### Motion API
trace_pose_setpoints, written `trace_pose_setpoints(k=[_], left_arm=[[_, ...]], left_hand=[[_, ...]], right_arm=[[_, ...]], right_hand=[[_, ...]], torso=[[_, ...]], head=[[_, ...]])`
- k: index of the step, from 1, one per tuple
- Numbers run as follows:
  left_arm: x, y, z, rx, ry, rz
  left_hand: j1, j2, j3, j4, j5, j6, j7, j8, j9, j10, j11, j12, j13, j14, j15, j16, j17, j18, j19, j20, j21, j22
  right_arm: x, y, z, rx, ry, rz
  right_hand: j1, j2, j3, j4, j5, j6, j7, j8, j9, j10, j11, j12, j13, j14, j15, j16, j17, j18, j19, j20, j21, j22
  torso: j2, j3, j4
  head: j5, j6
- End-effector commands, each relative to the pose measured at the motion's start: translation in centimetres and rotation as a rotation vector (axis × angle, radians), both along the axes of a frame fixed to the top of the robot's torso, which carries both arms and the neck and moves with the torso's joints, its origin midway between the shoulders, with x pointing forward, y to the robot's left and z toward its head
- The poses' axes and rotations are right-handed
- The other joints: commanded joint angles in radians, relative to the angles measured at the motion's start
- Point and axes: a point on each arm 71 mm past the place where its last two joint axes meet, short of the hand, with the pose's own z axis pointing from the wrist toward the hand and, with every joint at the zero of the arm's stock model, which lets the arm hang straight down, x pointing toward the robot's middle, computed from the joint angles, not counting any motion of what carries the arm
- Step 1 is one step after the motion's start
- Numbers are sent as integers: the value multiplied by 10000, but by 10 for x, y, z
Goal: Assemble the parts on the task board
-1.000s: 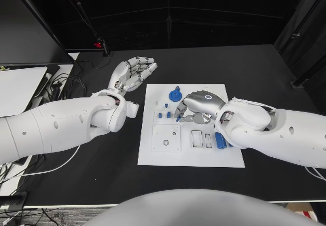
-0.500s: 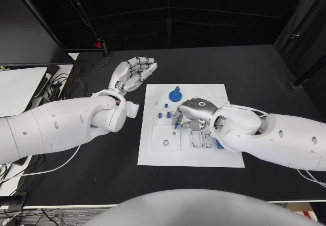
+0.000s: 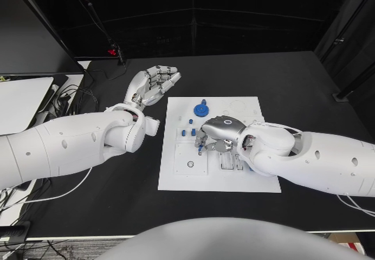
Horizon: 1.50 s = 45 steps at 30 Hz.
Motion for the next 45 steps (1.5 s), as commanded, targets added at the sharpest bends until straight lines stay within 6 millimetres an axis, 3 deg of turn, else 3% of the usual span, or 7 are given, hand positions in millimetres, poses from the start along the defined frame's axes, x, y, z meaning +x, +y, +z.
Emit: trace_pose_setpoints(k=[1,16,20,25,29,32,45], left_arm=[[-2,-2,6,-215,-710,-206],[-2,-2,6,-212,-726,-191],[-2,-2,6,-219,-722,-207],[-2,-1,6,-205,-721,-170],[-2,-1,6,-207,-728,-169],[-2,-1,6,-208,-729,-170],[-2,0,6,-204,-730,-159]], left_hand=[[62,90,-63,17,64,-62,1168,69,-17,-55,23,67,-17,-65,-8,66,-18,-71,81,-10,37,-15],[65,109,-68,21,66,-61,1167,79,-20,-54,22,80,-19,-66,-9,77,-27,-71,76,-10,36,-26],[65,109,-68,21,66,-61,1167,79,-20,-54,22,80,-19,-66,-9,77,-27,-71,76,-10,36,-26],[65,109,-68,21,66,-61,1167,79,-20,-54,22,80,-19,-66,-9,77,-27,-71,76,-10,36,-26],[71,135,-75,23,71,-63,1166,93,-26,-56,21,96,-21,-65,-10,94,-41,-71,79,-10,37,-31],[72,142,-76,23,73,-65,1166,94,-28,-57,21,99,-22,-65,-10,97,-43,-71,84,-10,38,-28],[80,157,-80,21,81,-74,1167,99,-33,-61,21,108,-24,-66,-10,107,-52,-70,84,-10,38,-34]], right_arm=[[0,1,-1,-217,87,72],[0,4,-7,-446,251,111],[0,4,-9,-565,137,138],[0,3,-10,-654,47,144],[0,4,-11,-737,47,164],[0,6,-11,-799,-20,220],[-2,13,-11,-1004,-474,483]], right_hand=[[0,39,72,-4,39,-2,53,-10,10,13,78,-49,-14,971,29,-18,2385,-42,320,33,-46,2138],[-4,32,107,-6,48,-25,69,-48,5,-9,93,-78,-16,969,41,-23,2374,-34,303,44,-79,2126],[-2,31,115,-8,49,-28,72,-55,5,-15,95,-84,-16,969,43,-22,2377,-33,301,46,-81,2125],[0,28,133,-12,51,-37,79,-71,3,-28,102,-94,-17,969,49,-21,2377,-29,293,52,-97,2120],[-3,23,150,-12,50,-50,88,-90,1,-45,111,-103,-17,970,56,-19,2382,-24,282,58,-118,2112],[-2,19,162,-13,50,-56,93,-101,0,-57,117,-108,-18,970,61,-20,2381,-22,278,62,-125,2110],[9,16,198,-23,51,-69,103,-127,-2,-84,126,-115,-18,969,72,-22,2375,-20,273,72,-135,2106]], torso=[[1,1,6],[7,2,-17],[2,6,2],[-3,7,-30],[0,16,1],[-7,6,-20],[-3,5,-8]], head=[[-9,-1],[-7,-1],[-99,-1],[-75,-1],[-194,-1],[-163,-1],[-158,-1]])
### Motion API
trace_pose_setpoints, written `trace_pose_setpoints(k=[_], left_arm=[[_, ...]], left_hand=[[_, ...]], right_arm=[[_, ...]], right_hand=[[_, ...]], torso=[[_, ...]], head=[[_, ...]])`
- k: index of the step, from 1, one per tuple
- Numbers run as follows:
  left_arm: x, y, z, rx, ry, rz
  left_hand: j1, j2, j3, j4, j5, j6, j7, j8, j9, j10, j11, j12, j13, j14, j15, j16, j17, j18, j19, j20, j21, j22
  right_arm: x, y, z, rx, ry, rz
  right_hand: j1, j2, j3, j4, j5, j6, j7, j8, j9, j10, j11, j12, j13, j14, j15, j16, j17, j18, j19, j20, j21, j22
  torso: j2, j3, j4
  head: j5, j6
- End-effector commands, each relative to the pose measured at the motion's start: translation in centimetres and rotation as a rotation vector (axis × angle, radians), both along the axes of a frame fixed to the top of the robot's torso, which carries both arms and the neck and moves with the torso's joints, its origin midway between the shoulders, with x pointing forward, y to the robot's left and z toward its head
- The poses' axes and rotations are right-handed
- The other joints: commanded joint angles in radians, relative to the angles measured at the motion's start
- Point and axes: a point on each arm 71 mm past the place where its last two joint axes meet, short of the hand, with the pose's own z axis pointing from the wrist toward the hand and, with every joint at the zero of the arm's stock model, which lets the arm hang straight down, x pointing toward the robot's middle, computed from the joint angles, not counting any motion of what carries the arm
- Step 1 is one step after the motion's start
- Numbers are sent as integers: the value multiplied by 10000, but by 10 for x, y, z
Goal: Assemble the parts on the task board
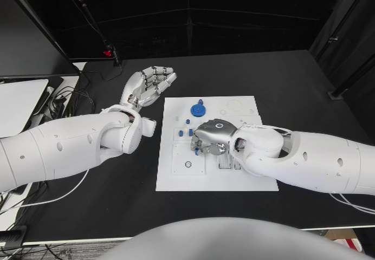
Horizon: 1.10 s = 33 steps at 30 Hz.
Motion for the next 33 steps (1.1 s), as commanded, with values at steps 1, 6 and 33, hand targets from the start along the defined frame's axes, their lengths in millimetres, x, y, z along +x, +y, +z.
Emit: trace_pose_setpoints(k=[1,6,33], left_arm=[[-2,0,6,-201,-736,-167],[-2,0,6,-213,-717,-195],[-1,2,5,-190,-674,-156]], left_hand=[[33,112,-59,-2,45,-76,1167,66,-16,-63,21,72,-17,-67,-11,44,-23,-71,86,-10,38,-16],[40,124,-61,-3,52,-82,1168,71,-20,-66,21,78,-19,-69,-11,51,-30,-71,79,-10,38,-28],[58,157,-69,-3,76,-92,1168,84,-30,-78,21,95,-23,-73,-10,71,-49,-71,82,-10,38,-37]], right_arm=[[-1,2,0,-316,-300,183],[-3,3,-1,-584,-191,199],[-5,0,-2,-731,-294,18]], right_hand=[[10,16,65,-2,34,16,81,43,9,-14,57,-34,-10,968,72,-25,2370,-20,271,73,-56,2105],[8,11,67,-2,33,14,83,39,9,-17,59,-34,-10,968,74,-25,2369,-16,263,74,-70,2100],[13,-3,85,-9,32,12,88,26,10,-27,63,-33,-9,964,80,-34,2349,-13,258,80,-81,2096]], torso=[[-2,2,7],[-7,4,10],[-1,0,5]], head=[[45,-1],[65,-1],[14,-1]])
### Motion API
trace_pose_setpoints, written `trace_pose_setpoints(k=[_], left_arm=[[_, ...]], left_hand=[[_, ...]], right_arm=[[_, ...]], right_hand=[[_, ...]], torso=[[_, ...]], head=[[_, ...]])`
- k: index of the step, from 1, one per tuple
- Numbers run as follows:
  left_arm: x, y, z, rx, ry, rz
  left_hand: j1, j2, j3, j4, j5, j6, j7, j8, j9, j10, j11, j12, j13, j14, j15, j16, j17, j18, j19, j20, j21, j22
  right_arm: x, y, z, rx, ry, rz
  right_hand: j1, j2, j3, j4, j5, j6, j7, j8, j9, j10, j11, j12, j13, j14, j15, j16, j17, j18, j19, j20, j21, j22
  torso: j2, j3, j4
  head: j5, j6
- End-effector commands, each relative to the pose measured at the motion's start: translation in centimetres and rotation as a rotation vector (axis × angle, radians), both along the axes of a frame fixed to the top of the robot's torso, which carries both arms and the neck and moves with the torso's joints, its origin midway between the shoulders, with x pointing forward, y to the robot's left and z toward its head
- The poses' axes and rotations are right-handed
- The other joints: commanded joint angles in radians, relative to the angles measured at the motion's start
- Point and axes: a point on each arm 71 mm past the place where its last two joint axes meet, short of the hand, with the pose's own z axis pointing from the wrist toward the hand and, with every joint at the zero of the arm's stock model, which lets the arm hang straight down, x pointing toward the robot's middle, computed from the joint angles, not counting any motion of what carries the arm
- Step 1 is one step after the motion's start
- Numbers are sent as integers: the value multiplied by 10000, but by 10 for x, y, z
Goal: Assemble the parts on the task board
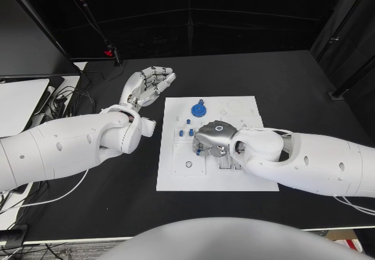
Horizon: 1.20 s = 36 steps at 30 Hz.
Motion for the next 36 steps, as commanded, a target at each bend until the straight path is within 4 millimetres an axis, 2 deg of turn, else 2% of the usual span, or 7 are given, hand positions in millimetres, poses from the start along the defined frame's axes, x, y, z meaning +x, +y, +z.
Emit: trace_pose_setpoints(k=[1,13,15,19,24,31,36], left_arm=[[-1,-2,6,-212,-685,-224],[-1,-2,5,-207,-670,-221],[-1,-2,5,-206,-669,-222],[-1,-2,5,-204,-668,-217],[-1,-2,5,-200,-669,-206],[-1,-2,5,-206,-664,-222],[-1,-2,5,-212,-664,-232]], left_hand=[[18,117,-69,-3,36,-92,1168,43,-8,-78,21,59,-15,-74,-10,33,-9,-71,82,-9,38,-9],[18,117,-69,-3,36,-92,1168,43,-8,-78,21,59,-15,-74,-10,33,-9,-71,82,-9,38,-9],[18,117,-69,-3,36,-92,1168,43,-8,-78,21,59,-15,-74,-10,33,-9,-71,82,-9,38,-9],[28,137,-77,-3,46,-99,1169,53,-15,-86,22,71,-18,-79,-10,46,-23,-71,75,-9,37,-24],[28,137,-77,-3,46,-99,1169,53,-15,-86,22,71,-18,-79,-10,46,-23,-71,75,-9,37,-24],[28,137,-77,-3,46,-99,1169,53,-15,-86,22,71,-18,-79,-10,46,-23,-71,75,-9,37,-24],[28,137,-77,-3,46,-99,1169,53,-15,-86,22,71,-18,-79,-10,46,-23,-71,75,-9,37,-24]], right_arm=[[0,0,0,-113,-48,-21],[0,-1,-1,-186,52,-60],[0,-1,-1,-194,77,-52],[-1,0,-1,-147,117,37],[-2,0,1,79,103,186],[-1,0,7,1018,-241,163],[0,-9,17,2563,-643,-171]], right_hand=[[13,-3,63,20,42,12,54,16,7,-27,63,-33,-10,963,80,-37,2343,-13,257,80,-41,2095],[-31,-96,108,42,41,-111,112,-104,-13,-191,123,-54,-17,948,126,-67,2277,-3,235,113,-88,2078],[-127,-225,99,81,32,-286,168,-238,-30,-411,196,-57,-19,934,184,-98,2209,6,215,156,-133,2062],[-675,-686,-203,133,-11,-816,242,-574,-57,-887,332,-53,-14,878,292,-215,1953,57,103,246,-353,1977],[-1368,-1069,-521,112,-10,-1512,48,-812,-50,-1129,359,-7,14,803,317,-367,1632,127,-28,301,-619,1869],[-1605,-1089,-536,95,-9,-1677,48,-776,-20,-1144,339,31,28,766,294,-448,1466,167,-92,301,-772,1802],[-1772,-1063,-488,86,-6,-1692,312,-739,3,-1194,344,29,24,712,283,-571,1216,174,-82,289,-809,1778]], torso=[[3,-1,6],[4,-4,15],[-1,-3,21],[2,0,15],[-1,-4,11],[-3,0,10],[1,5,6]], head=[[-18,-1],[-30,-1],[-27,-1],[2,-1],[0,-1],[-11,-1],[-13,-1]])
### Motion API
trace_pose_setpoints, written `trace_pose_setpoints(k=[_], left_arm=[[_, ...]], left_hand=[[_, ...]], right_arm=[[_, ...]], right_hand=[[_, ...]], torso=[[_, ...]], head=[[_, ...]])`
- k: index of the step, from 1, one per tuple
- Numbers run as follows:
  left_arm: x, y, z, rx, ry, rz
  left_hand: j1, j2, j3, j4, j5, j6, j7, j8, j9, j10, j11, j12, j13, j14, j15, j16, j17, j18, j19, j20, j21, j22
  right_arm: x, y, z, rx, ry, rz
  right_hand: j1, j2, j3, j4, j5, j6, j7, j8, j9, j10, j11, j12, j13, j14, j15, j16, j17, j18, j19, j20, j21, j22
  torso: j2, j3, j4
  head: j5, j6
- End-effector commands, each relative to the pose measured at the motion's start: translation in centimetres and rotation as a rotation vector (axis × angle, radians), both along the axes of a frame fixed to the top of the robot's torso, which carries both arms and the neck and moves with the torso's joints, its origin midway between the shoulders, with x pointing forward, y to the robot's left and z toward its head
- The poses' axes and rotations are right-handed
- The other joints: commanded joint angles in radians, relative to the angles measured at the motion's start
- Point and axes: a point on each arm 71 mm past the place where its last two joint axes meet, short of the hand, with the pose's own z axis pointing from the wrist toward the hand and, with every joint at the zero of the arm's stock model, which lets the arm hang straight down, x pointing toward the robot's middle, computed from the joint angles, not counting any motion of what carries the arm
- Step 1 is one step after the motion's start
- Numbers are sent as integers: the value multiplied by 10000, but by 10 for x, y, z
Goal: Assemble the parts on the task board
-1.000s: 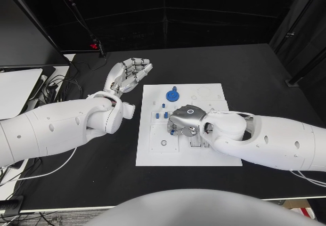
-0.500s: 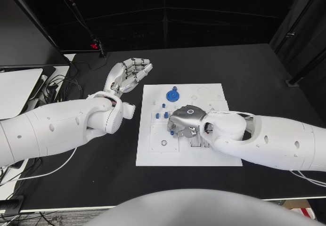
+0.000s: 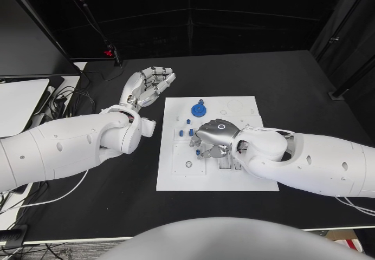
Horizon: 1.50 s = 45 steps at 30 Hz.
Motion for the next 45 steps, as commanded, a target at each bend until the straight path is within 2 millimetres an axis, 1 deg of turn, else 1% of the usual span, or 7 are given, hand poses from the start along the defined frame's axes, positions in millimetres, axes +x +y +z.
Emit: trace_pose_setpoints(k=[1,6,11,16,22,36,45], left_arm=[[-2,-1,6,-212,-674,-227],[-1,-1,5,-208,-683,-219],[-1,0,5,-204,-689,-211],[-1,-2,5,-207,-698,-230],[-1,-2,5,-205,-699,-228],[-1,-1,5,-194,-698,-201],[-1,-1,5,-191,-696,-193]], left_hand=[[-24,85,-77,-3,47,-99,1169,53,-17,-50,-15,32,-9,-79,-10,47,-8,-71,75,-9,38,-9],[-19,96,-90,-2,53,-110,1171,60,-24,-61,-13,41,-12,-85,-9,58,-22,-71,80,-9,38,-11],[-22,98,-103,1,54,-120,1173,63,-30,-74,-10,44,-15,-92,-8,64,-31,-71,81,-9,39,-14],[-22,98,-103,1,54,-120,1173,63,-30,-74,-10,44,-15,-92,-8,64,-31,-71,81,-9,39,-14],[-22,98,-103,1,54,-120,1173,63,-30,-74,-10,44,-15,-92,-8,64,-31,-71,81,-9,39,-14],[-23,106,-119,1,56,-133,1176,70,-37,-89,-8,51,-18,-101,-7,75,-45,-71,79,-9,39,-25],[-23,106,-119,1,56,-133,1176,70,-37,-89,-8,51,-18,-101,-7,75,-45,-71,79,-9,39,-25]], right_arm=[[0,-7,14,2106,-435,-278],[0,-38,28,3907,213,-1099],[13,-72,47,4986,871,-1578],[26,-100,51,5120,1022,-1975],[36,-123,46,4130,860,-2534],[42,-134,32,1608,764,-3151],[44,-131,22,725,1090,-3402]], right_hand=[[-120,-4,-7,-23,-15,-4,148,57,16,-113,40,24,11,696,41,-95,1153,173,-30,17,-72,1773],[-214,60,97,-34,-4,-28,339,69,22,-351,190,12,7,693,151,-121,1101,165,-5,84,-80,1761],[-267,145,183,-55,6,-276,437,9,-5,-661,290,38,13,719,246,-76,1173,139,63,172,17,1795],[-370,146,161,-50,19,-627,442,3,-15,-981,315,75,18,714,279,-86,1126,135,92,225,53,1808],[-532,67,117,-21,13,-843,401,16,-7,-1253,290,127,23,693,258,-122,1030,153,70,227,-1,1786],[-685,-112,210,-8,0,-792,317,117,37,-1380,229,285,51,663,200,-185,874,148,86,176,18,1792],[-653,-94,364,-32,-8,-494,40,252,73,-1112,90,614,73,663,92,-191,841,152,90,92,6,1787]], torso=[[-3,5,-13],[-9,-9,25],[-15,-14,-21],[-8,-9,24],[-1,0,-6],[5,2,-7],[16,4,-6]], head=[[-2,-1],[-87,-1],[-75,-1],[-191,-1],[-174,-1],[-222,-1],[-176,-1]])
